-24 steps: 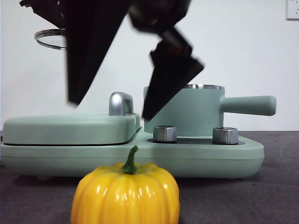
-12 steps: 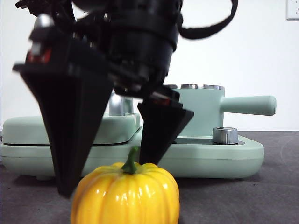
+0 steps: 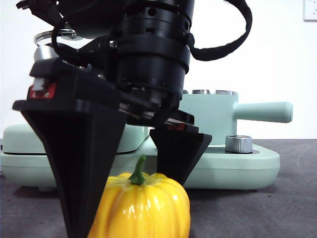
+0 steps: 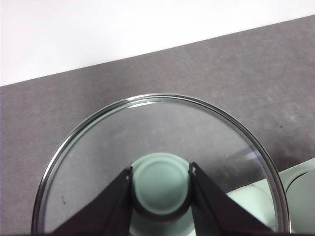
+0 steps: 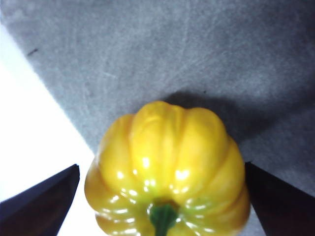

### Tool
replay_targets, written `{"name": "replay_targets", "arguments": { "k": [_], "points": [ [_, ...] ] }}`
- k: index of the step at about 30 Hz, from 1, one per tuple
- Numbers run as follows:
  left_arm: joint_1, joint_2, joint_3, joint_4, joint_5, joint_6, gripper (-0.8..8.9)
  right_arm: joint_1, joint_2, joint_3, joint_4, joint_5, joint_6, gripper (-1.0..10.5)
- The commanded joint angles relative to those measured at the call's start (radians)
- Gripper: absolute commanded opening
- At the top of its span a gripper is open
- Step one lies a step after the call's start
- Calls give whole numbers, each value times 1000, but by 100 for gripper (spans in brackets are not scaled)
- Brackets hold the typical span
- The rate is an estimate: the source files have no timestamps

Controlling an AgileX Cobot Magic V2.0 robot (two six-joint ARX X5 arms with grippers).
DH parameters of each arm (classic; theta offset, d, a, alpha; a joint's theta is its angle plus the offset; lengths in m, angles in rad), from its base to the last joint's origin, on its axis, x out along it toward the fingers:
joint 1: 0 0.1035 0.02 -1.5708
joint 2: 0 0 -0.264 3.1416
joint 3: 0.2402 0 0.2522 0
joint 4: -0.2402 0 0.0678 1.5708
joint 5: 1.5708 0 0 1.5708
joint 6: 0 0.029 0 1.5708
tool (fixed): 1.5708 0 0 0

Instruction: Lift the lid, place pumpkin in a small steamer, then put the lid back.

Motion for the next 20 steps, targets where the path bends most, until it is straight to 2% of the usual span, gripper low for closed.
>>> {"name": "replay_targets", "arguments": {
  "k": [1, 4, 10, 13, 20],
  "points": [
    [0, -11, 39, 27, 6, -15, 20, 16, 29, 21, 1, -3, 16, 451],
    [0, -11, 39, 26, 6, -18, 17, 16, 30, 21, 1, -4, 18, 364],
    [0, -11, 39, 27, 6, -18, 17, 5, 23, 35, -26, -23, 33, 363],
    [0, -11, 39, 26, 6, -18, 17, -11, 22, 90, -111, -55, 32, 363],
    [0, -11, 39, 22, 6, -18, 17, -69, 22, 345, -352, -41, -6, 363]
  ]
}}
